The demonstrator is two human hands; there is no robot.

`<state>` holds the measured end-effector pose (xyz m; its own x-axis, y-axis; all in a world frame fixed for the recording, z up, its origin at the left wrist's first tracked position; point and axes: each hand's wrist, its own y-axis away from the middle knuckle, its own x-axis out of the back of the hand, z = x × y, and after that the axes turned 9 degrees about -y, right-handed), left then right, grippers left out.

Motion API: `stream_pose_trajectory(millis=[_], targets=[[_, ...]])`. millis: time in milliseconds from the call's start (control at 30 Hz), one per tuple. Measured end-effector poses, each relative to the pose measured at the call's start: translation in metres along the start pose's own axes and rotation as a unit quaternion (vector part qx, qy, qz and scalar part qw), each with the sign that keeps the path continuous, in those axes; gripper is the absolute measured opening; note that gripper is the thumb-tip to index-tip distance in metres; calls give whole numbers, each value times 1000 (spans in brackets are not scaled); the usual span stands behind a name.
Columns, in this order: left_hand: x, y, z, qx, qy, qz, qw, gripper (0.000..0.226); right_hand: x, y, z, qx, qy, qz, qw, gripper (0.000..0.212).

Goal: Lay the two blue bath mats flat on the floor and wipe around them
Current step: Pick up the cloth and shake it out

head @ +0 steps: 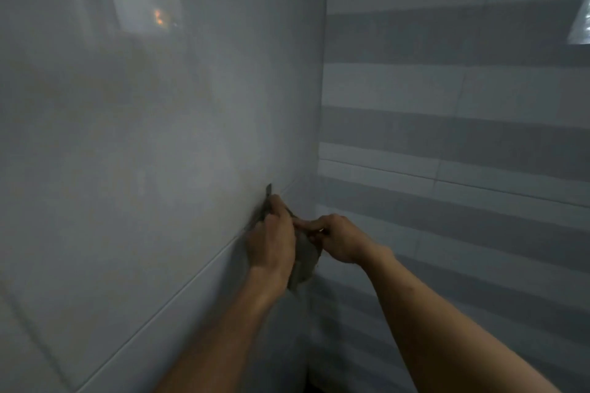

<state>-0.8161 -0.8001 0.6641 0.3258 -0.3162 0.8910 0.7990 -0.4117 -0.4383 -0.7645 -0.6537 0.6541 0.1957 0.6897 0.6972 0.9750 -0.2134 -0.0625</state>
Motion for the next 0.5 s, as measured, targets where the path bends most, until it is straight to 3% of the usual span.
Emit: stream_pose_trajectory(millis=[67, 167, 333, 433, 500], targets=[[-28, 18, -15, -18, 63, 35, 997, 71, 3, -1, 4, -12, -34, -2, 999, 53], [-71, 43, -30, -61, 29, 11, 998, 89, 6, -2, 2, -33, -44, -24, 998, 50], [-106, 69, -26, -163, -2, -61, 985, 71, 13, 0, 12, -135, 51, -72, 987, 37], [-115, 65, -21, -204, -23, -123, 971, 63, 18, 20, 38, -213, 58, -66, 973, 44], [-123, 61, -9, -214, -20, -118, 969, 61, 23, 44, 56, -260, 40, -56, 963, 45]])
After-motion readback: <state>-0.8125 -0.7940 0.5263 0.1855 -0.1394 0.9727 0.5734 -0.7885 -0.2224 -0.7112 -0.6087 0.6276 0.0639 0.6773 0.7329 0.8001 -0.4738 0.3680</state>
